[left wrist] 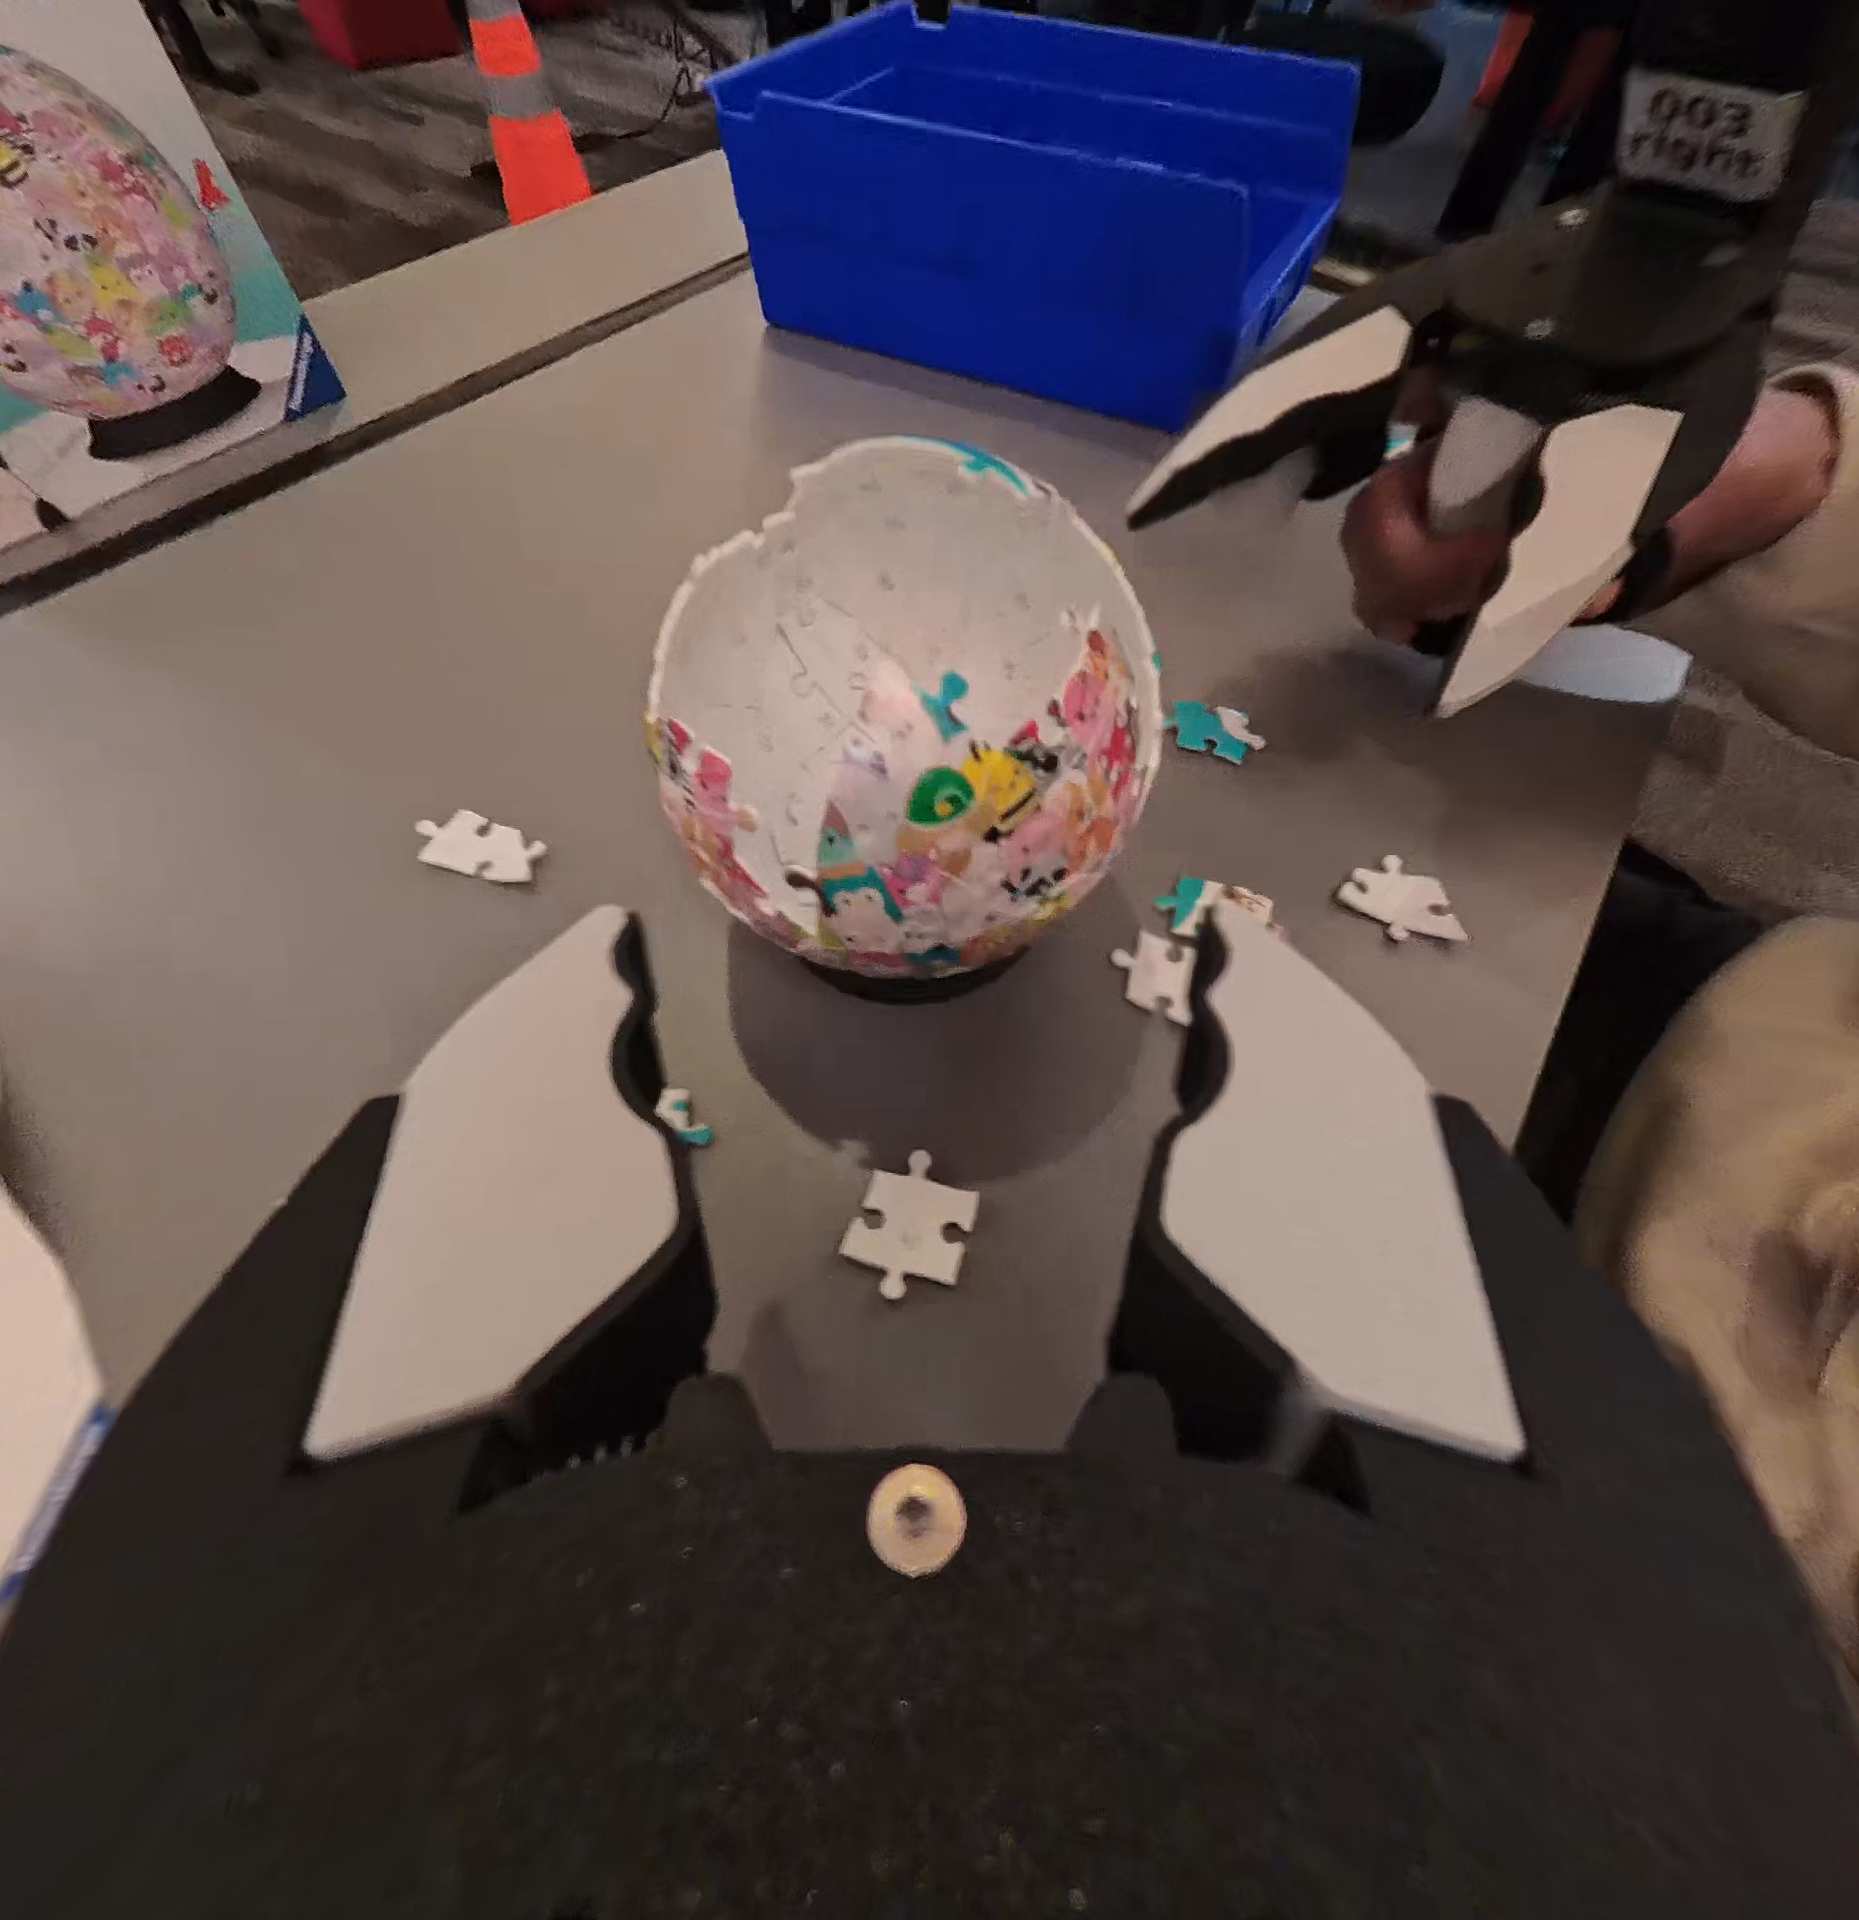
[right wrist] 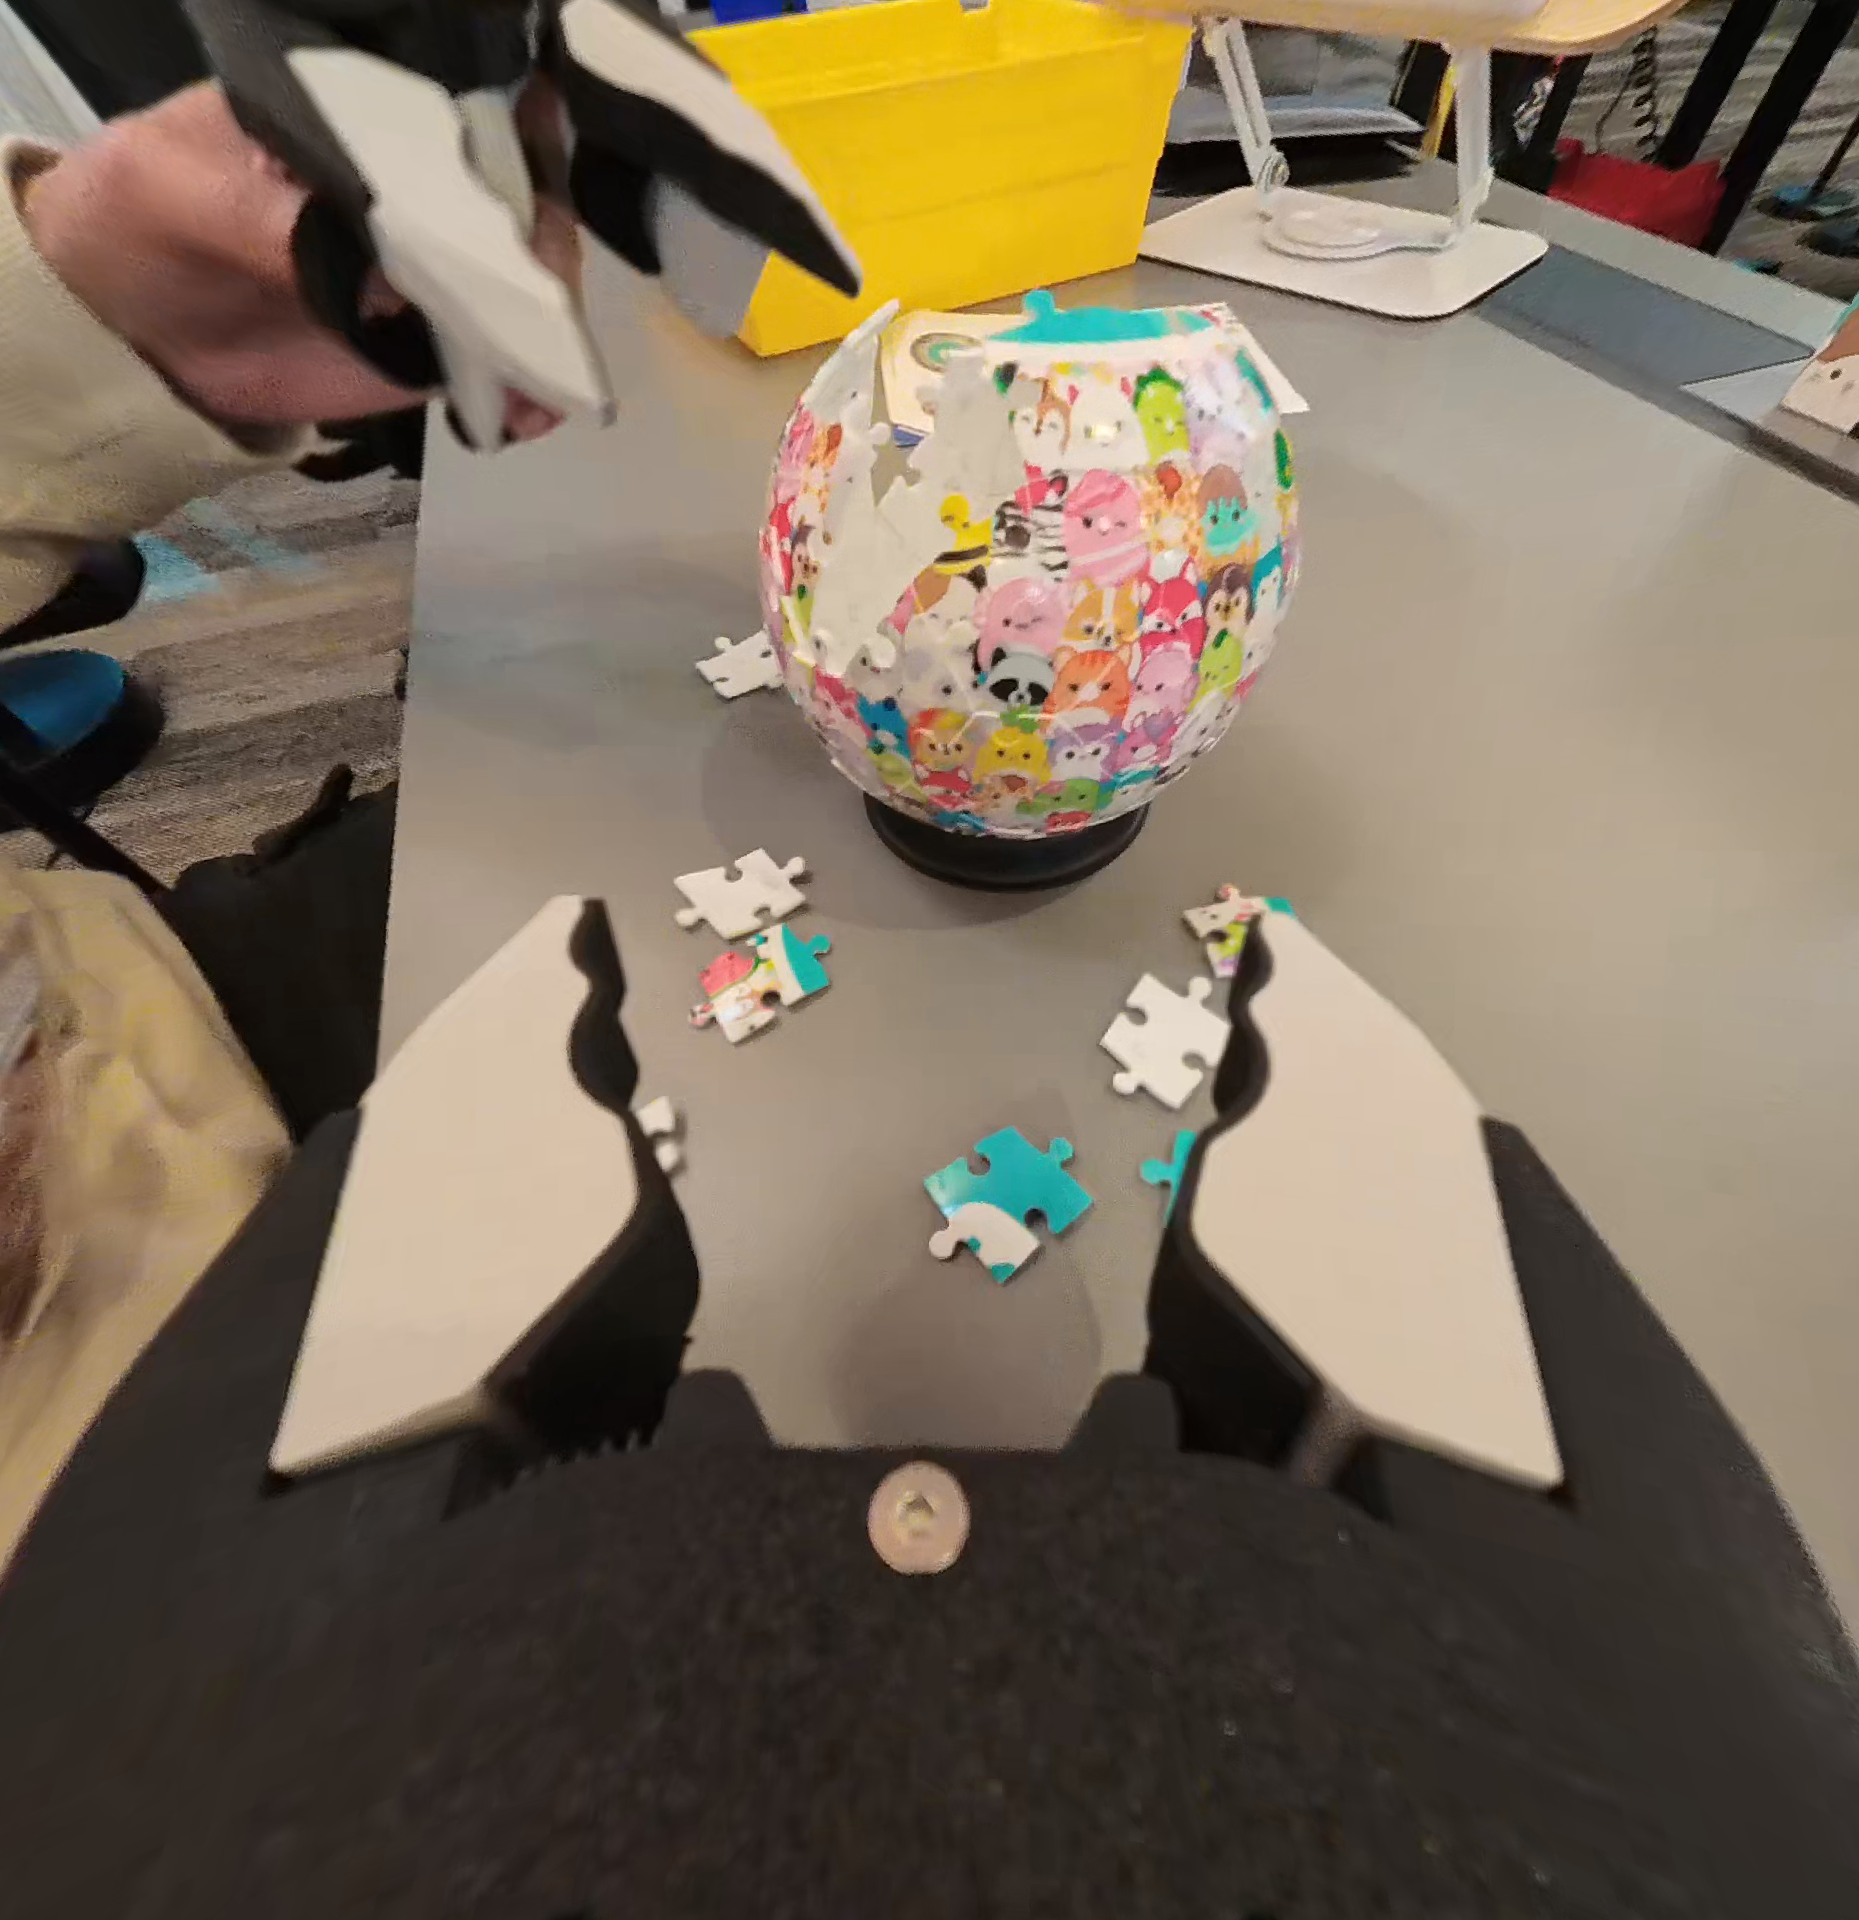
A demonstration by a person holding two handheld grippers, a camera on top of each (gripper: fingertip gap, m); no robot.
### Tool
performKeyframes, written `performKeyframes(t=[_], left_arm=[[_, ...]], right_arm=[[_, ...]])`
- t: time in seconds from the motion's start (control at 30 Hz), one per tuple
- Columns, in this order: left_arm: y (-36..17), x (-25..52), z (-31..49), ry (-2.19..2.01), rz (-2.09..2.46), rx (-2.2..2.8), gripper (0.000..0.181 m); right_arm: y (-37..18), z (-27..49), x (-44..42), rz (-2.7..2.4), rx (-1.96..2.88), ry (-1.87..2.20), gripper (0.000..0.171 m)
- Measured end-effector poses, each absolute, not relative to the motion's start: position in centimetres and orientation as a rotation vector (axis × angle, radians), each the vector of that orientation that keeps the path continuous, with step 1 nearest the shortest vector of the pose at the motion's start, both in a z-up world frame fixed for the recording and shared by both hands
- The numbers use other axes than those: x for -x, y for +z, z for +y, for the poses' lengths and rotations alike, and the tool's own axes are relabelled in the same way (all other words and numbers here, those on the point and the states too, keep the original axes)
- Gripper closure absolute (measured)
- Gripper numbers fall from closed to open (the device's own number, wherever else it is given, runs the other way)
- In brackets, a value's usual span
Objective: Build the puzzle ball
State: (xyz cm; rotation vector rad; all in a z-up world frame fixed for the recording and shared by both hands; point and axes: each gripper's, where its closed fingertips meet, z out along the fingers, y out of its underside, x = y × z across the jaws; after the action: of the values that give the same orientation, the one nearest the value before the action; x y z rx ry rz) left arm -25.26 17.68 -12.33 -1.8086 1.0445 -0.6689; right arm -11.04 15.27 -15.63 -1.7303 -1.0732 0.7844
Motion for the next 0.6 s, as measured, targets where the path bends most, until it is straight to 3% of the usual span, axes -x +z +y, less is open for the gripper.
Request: performKeyframes(t=[0.1, 0.17, 0.27, 0.3, 0.33, 0.37, 0.47, 0.6], left_arm=[[-13.7, 25.4, 17.2, -0.634, 1.055, 1.817, 0.066], [-14.4, 25.6, 17.6, -0.6, 1.025, 1.811, 0.068], [-14.9, 25.8, 17.1, -0.697, 0.991, 1.797, 0.112], [-15.1, 26.2, 16.9, -0.717, 0.983, 1.802, 0.132], [-15.2, 26.5, 16.6, -0.743, 0.996, 1.812, 0.168], [-15.4, 26.9, 16.4, -0.764, 0.999, 1.829, 0.181], [-15.5, 28.5, 17.0, -0.833, 0.874, 1.944, 0.181], [-14.9, 29.8, 17.9, -0.839, 0.768, 1.984, 0.181]], right_arm=[[-16.3, 15.8, 11.4, -1.079, 1.776, 0.785, 0.045], [-16.2, 15.7, 11.2, -1.049, 1.793, 0.825, 0.05], [-16.2, 15.4, 10.3, -1.037, 1.806, 0.85, 0.085], [-16.2, 15.6, 10.1, -1.033, 1.808, 0.825, 0.088], [-16.2, 15.7, 9.9, -1.039, 1.808, 0.788, 0.103], [-16.1, 15.7, 9.9, -1.051, 1.801, 0.781, 0.119], [-16.7, 15.2, 9.8, -1.11, 1.821, 0.814, 0.171], [-17.2, 16.3, 8.5, -1.042, 1.944, 0.763, 0.171]])
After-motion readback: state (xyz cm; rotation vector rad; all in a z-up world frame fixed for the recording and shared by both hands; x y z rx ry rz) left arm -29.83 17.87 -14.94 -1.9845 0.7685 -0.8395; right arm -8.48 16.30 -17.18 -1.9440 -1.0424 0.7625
